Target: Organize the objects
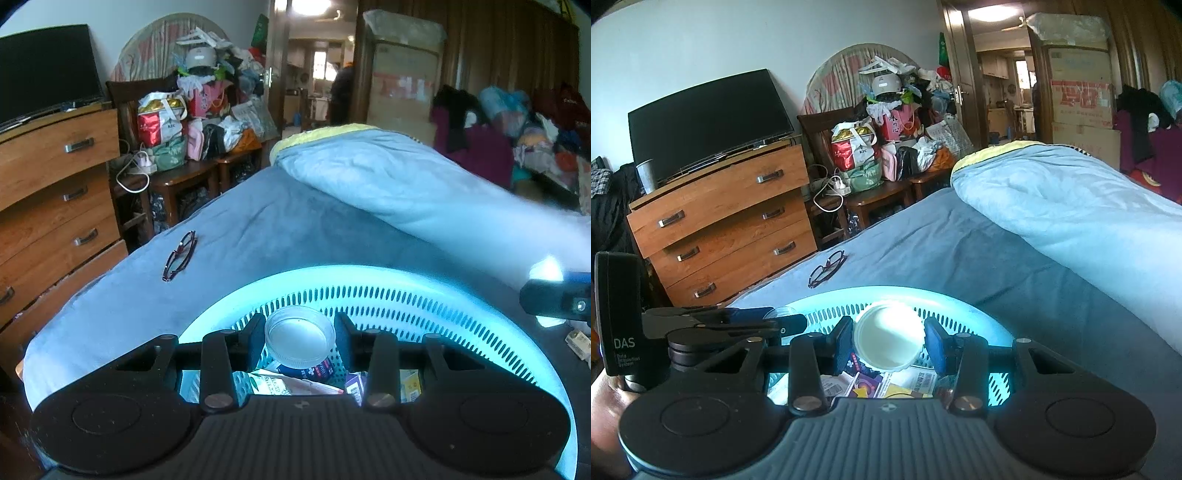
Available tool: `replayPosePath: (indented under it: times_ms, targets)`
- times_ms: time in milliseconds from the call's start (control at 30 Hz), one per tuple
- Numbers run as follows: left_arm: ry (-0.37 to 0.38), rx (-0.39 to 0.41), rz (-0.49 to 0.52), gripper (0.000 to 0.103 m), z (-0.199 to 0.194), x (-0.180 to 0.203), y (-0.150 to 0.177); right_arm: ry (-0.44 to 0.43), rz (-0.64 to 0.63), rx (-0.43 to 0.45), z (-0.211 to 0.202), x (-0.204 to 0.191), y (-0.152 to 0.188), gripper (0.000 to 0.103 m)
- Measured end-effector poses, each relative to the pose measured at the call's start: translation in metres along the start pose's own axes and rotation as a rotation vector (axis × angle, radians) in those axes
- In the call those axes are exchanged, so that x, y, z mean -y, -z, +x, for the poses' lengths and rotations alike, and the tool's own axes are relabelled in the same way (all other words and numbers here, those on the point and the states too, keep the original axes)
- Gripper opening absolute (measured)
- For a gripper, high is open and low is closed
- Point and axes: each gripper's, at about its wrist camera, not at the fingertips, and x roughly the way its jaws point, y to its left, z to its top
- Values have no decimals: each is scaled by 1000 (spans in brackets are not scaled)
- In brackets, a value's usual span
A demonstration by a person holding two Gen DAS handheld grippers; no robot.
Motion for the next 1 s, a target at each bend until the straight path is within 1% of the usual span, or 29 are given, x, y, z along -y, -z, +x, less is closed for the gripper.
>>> replayPosePath:
  times_ms: [200,300,333,367,400,433,467,533,567,633,667,700,733,767,800,833,867,900,933,967,1000]
  targets:
    - [-3,-10,7,41,3,2,2,-9,7,0,6,4,1,45]
    - [-12,-12,11,41,3,4,2,-9,10,4,6,6,2,46]
    - [-14,-13,14,46,3,5,2,-5,11,10,6,6,3,54]
    - [-15,-14,16,59,4,4,2,-2,13,14,6,7,3,63]
    - [-20,-13,20,67,4,6,2,2,17,19,5,8,3,83]
    - [-27,-9,26,79,3,7,2,7,19,29,4,9,3,88]
    - [-33,-4,35,81,3,9,2,14,18,36,4,10,3,88]
    - [-41,-1,46,82,2,12,1,18,27,44,0,14,4,88]
    - [-43,-1,46,84,1,14,1,23,35,50,-3,17,5,88]
    - [-45,22,50,85,-4,18,-1,44,53,93,-22,28,8,88]
    - [-39,45,59,85,-11,25,-4,65,61,141,-42,36,14,89]
    - [-13,76,73,86,-22,35,-7,93,67,187,-61,45,22,96]
    - [18,103,94,93,-35,51,-7,138,69,236,-85,56,35,103]
    - [46,127,124,103,-51,74,-6,212,68,273,-109,70,52,103]
    - [80,153,167,103,-69,103,-2,282,73,286,-128,84,68,103]
    - [131,178,214,103,-87,135,6,354,94,279,-145,101,87,103]
    - [187,201,242,103,-100,160,15,416,131,254,-161,121,108,103]
    - [261,222,272,103,-111,189,27,477,171,218,-175,142,131,103]
    - [322,219,295,103,-116,213,39,539,195,168,-185,162,154,103]
    - [382,193,318,103,-114,237,51,609,230,101,-193,184,179,103]
    - [417,150,347,103,-105,260,66,656,265,41,-196,202,199,103]
